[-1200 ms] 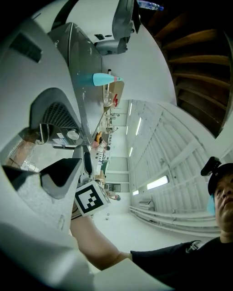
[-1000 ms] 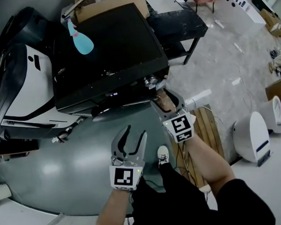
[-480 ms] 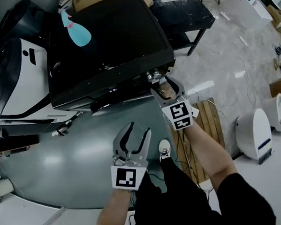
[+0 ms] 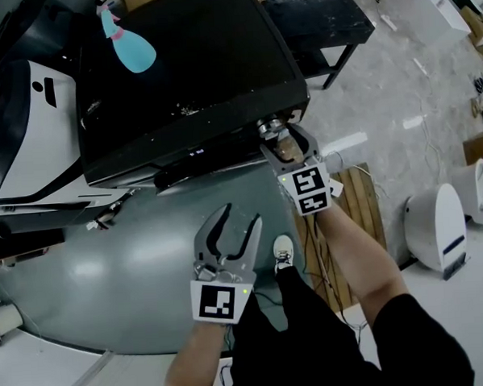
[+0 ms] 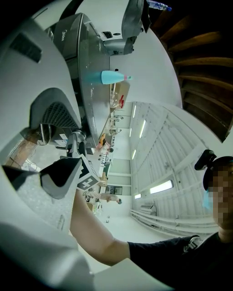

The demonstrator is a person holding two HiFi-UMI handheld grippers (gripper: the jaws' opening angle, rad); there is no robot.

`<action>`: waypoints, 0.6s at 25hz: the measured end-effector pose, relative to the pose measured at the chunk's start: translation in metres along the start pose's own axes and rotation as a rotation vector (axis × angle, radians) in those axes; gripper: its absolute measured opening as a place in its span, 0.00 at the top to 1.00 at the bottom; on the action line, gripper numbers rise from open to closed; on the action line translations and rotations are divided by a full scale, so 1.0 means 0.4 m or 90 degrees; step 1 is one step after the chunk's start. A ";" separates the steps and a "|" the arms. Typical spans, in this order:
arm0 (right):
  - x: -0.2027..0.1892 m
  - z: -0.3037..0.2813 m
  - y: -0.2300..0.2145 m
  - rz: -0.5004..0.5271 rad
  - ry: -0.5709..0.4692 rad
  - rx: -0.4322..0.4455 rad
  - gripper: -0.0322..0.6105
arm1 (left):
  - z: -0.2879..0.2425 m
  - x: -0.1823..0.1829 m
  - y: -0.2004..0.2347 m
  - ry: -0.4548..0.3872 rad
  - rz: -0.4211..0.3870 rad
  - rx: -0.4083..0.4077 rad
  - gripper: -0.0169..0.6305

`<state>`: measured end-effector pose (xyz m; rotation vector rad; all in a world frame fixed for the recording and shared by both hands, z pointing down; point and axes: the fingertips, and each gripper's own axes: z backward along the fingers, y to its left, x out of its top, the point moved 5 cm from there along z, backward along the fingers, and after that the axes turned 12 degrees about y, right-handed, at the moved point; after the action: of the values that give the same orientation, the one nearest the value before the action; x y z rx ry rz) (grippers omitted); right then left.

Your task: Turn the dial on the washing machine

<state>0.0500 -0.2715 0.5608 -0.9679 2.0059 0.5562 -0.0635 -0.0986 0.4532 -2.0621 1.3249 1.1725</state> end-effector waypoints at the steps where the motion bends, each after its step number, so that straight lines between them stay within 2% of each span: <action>1: -0.002 -0.004 0.000 -0.003 0.001 0.000 0.50 | -0.002 -0.001 0.002 0.000 0.000 0.000 0.68; 15: -0.015 -0.035 -0.003 -0.030 0.005 -0.013 0.54 | -0.023 -0.008 0.022 0.005 0.007 -0.003 0.68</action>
<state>0.0464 -0.2790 0.5736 -1.0289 1.9819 0.5483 -0.0678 -0.1074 0.4620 -2.0670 1.3401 1.1741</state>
